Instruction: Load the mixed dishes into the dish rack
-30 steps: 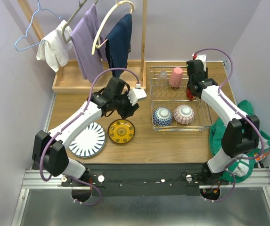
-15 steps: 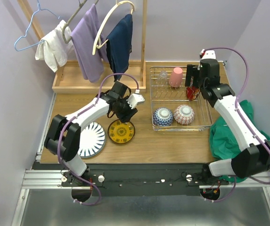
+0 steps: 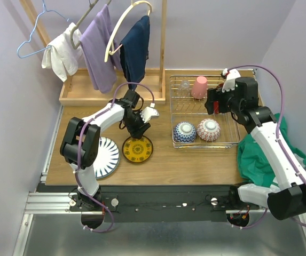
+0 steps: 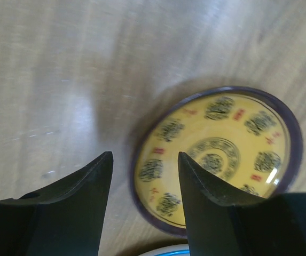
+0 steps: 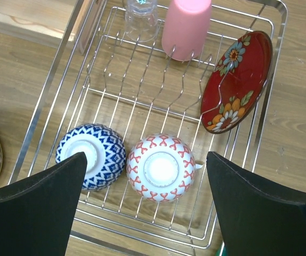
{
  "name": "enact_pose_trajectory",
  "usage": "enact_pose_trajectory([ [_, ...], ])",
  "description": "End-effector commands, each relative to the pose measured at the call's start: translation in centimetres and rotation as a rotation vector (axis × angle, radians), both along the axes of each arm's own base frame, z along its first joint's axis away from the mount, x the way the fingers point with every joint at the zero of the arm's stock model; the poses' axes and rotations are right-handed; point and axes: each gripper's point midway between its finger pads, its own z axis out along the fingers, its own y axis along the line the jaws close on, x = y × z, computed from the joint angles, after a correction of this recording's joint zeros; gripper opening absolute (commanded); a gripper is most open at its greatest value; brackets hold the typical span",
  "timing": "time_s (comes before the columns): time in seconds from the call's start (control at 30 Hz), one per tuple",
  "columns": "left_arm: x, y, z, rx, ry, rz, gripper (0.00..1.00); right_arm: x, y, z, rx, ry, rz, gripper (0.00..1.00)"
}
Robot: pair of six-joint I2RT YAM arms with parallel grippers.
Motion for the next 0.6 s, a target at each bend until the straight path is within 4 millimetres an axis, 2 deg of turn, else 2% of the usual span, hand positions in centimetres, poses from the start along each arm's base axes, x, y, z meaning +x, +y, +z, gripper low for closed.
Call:
enact_pose_trajectory([
  [0.0,-3.4,-0.3,-0.7,-0.038,0.135,-0.126,0.60,-1.3,-0.3,-0.7,0.016,0.026,0.025,1.00],
  [0.2,-3.3,0.5,-2.7,0.020,0.151,-0.113,0.58,-1.6,-0.6,-1.1,0.061,0.046,0.018,1.00],
  [0.3,-2.6,0.6,-3.4,0.038,0.135,-0.114,0.52,-1.5,-0.4,-1.0,0.075,0.051,0.028,0.99],
  [0.4,-2.3,0.9,-4.2,0.067,0.142,-0.105,0.40,-1.3,-0.3,-0.9,0.082,0.043,0.033,0.99],
  [0.43,-2.3,1.1,-4.4,0.071,0.144,-0.108,0.30,-1.3,-0.3,-1.0,0.084,0.045,0.033,0.99],
  [0.5,-2.3,1.0,-4.2,0.067,0.142,-0.113,0.19,-1.3,-0.4,-1.0,0.079,0.043,0.039,0.98],
  [0.57,-2.3,0.9,-3.7,0.060,0.134,-0.132,0.00,-1.5,-0.2,-1.1,0.078,0.046,0.059,0.97],
])
